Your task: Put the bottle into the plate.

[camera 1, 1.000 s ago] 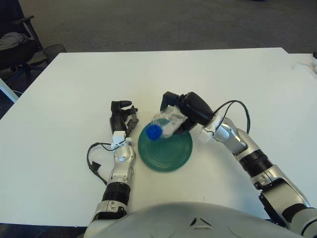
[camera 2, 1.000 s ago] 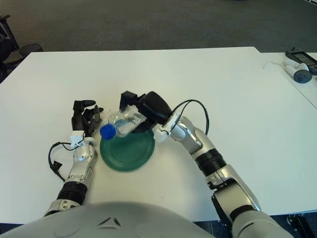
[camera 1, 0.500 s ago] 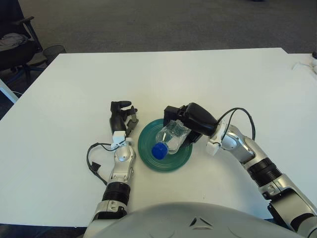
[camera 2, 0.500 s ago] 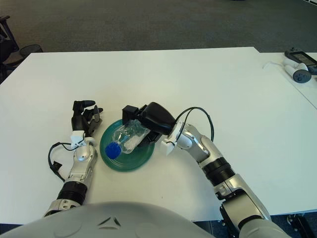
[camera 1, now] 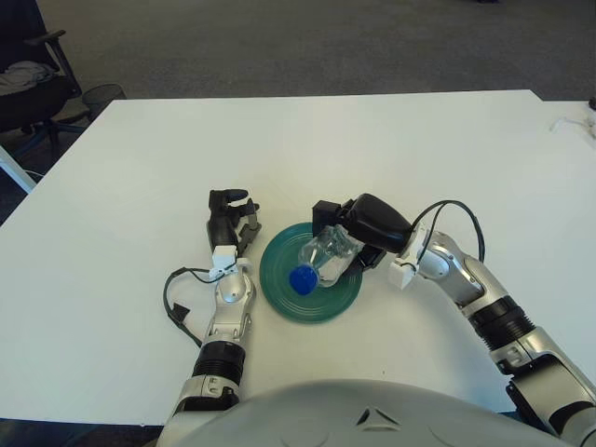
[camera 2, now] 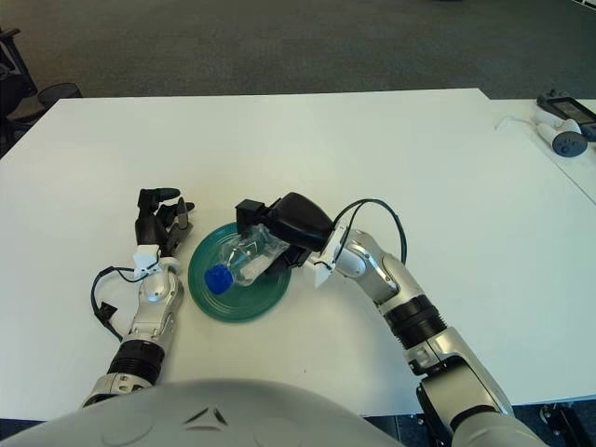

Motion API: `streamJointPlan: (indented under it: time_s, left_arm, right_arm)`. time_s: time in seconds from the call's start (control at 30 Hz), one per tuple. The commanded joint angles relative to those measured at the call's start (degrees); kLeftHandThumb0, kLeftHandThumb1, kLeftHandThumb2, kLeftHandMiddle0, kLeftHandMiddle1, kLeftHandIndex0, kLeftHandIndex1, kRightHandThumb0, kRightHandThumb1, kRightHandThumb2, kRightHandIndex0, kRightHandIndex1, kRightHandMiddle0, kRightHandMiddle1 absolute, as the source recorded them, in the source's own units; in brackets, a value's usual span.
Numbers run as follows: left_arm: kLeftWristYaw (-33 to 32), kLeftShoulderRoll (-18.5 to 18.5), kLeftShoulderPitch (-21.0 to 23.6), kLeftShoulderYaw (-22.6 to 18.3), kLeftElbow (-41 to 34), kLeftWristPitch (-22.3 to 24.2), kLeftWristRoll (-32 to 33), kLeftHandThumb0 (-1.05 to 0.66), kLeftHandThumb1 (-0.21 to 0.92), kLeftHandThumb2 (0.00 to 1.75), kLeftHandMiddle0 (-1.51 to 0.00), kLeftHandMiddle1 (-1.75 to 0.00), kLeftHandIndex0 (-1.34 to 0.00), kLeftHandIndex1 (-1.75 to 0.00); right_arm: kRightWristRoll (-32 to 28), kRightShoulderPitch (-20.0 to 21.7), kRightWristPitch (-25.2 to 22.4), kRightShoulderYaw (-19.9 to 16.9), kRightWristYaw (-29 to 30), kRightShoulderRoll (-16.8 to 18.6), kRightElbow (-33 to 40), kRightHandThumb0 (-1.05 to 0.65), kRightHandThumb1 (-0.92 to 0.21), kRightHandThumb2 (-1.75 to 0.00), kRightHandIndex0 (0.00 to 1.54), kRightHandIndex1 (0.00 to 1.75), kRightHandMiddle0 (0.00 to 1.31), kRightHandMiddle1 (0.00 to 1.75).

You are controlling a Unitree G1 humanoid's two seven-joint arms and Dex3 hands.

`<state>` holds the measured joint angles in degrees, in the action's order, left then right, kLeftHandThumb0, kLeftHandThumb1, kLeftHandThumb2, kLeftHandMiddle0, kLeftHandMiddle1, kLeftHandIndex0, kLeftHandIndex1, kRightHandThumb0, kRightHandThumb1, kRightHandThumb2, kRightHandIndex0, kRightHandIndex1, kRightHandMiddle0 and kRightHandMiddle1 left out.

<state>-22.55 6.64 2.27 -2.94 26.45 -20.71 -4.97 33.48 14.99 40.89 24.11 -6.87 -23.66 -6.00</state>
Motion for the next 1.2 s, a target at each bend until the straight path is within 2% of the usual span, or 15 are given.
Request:
streamJointPlan:
  time_s: [0.0,0.23,0.43,0.57,0.87,1.17]
  left_arm:
    - [0.31,0.1,-2.22,-0.27,4.06,2.18,-0.17,-0.36,0.8,0.7,-0.61,-1.23,-0.27,-1.75]
    - [0.12,0.05,-2.07,-0.48,4.27,2.4,-0.21,-0.36,0.8,0.7,-0.62,-1.23,-0.27,-1.75]
    - [0.05,0.0,-2.05,-0.46,4.26,2.52,-0.41,-0.36,0.8,0.69,-0.62,-1.23,-0.27,-1.75]
    - [0.02,0.07,-2.07,-0.47,4.18,2.62,-0.43,-0.36,0.79,0.7,-0.63,-1.21,-0.27,-1.75]
    - [-0.42,0.19,-2.16,-0.24,4.16,1.95,-0.94,-0.37,0.79,0.71,-0.64,-1.22,-0.27,-1.75]
    - [-0.25,0.44,-1.84,-0.37,4.36,2.33,-0.55,-0.36,0.79,0.71,-0.62,-1.22,-0.27,-1.75]
  right_arm:
    - [1.34,0.4,0.24,-0.64,0.57,-0.21,-0.2,-0.47,-0.32,-1.31,1.11,1.75,0.6,1.75]
    - [2.76,1.28,0.95,-0.83,2.0,0.06,-1.45,-0.47,-0.32,-1.31,1.11,1.75,0.6,1.75]
    - [3.43,1.61,1.61,-0.77,3.8,0.61,-2.7,-0.46,-0.34,-1.29,1.04,1.75,0.59,1.75]
    - [3.91,1.71,3.17,-0.31,5.26,1.04,-3.72,-0.45,-0.36,-1.26,0.97,1.75,0.57,1.75]
    - [6.98,2.81,7.3,1.58,6.54,0.9,-5.01,-0.45,-0.38,-1.23,0.92,1.75,0.56,1.75]
    - [10.64,4.85,8.67,2.59,9.27,2.06,-7.04,-0.45,-0.39,-1.22,0.89,1.75,0.55,1.75]
